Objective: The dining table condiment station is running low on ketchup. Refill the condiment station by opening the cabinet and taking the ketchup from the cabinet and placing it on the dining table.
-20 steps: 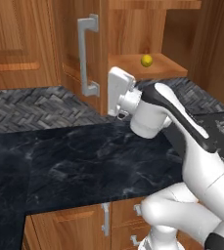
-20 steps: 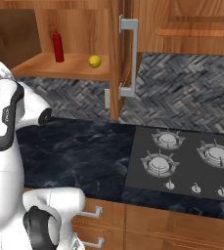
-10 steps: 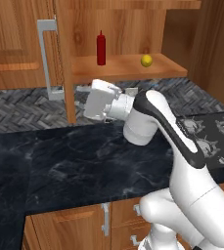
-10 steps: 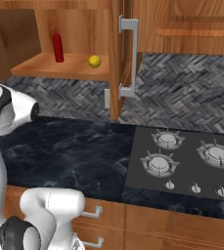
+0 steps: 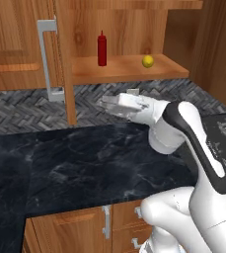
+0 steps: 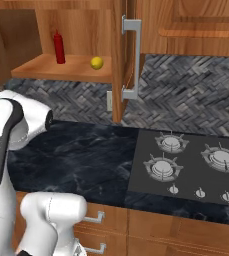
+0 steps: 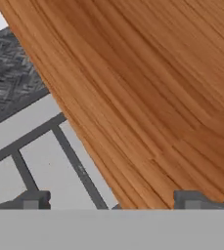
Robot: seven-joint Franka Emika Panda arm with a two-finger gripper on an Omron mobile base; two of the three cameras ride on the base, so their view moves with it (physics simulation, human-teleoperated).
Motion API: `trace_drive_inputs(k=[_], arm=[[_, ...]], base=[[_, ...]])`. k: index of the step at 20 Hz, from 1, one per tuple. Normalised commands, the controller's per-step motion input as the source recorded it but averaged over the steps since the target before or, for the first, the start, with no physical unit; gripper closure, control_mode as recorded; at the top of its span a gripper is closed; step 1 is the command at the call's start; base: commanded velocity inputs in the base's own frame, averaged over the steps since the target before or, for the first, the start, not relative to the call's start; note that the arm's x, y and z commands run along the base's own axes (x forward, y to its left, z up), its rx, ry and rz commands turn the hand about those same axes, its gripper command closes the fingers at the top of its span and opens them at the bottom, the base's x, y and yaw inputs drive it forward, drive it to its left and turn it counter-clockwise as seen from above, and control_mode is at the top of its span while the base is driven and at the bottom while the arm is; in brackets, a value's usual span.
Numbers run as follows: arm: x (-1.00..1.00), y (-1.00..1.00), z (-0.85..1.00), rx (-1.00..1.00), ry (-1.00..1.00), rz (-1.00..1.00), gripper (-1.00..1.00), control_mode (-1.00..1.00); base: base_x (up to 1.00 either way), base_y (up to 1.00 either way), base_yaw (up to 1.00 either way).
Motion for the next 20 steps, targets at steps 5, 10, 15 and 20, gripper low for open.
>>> trace_drive_inputs(k=[5,10,15,20], arm=[[0.01,-0.95,0.08,-0.04,-0.19,-0.38,-1.00,-1.00],[0.12,-0.72,0.15,-0.10,-0.09,-0.54,-1.00,-1.00],[0.26,-0.52,0.21,-0.13,-0.09,-0.48,-1.00,-1.00],[0.28,-0.18,0.28,-0.14,-0.01,-0.32,-1.00,-1.00]], base=[[0.00,0.00,0.00],[0.00,0.00,0.00],[0.00,0.00,0.00],[0.00,0.00,0.00]])
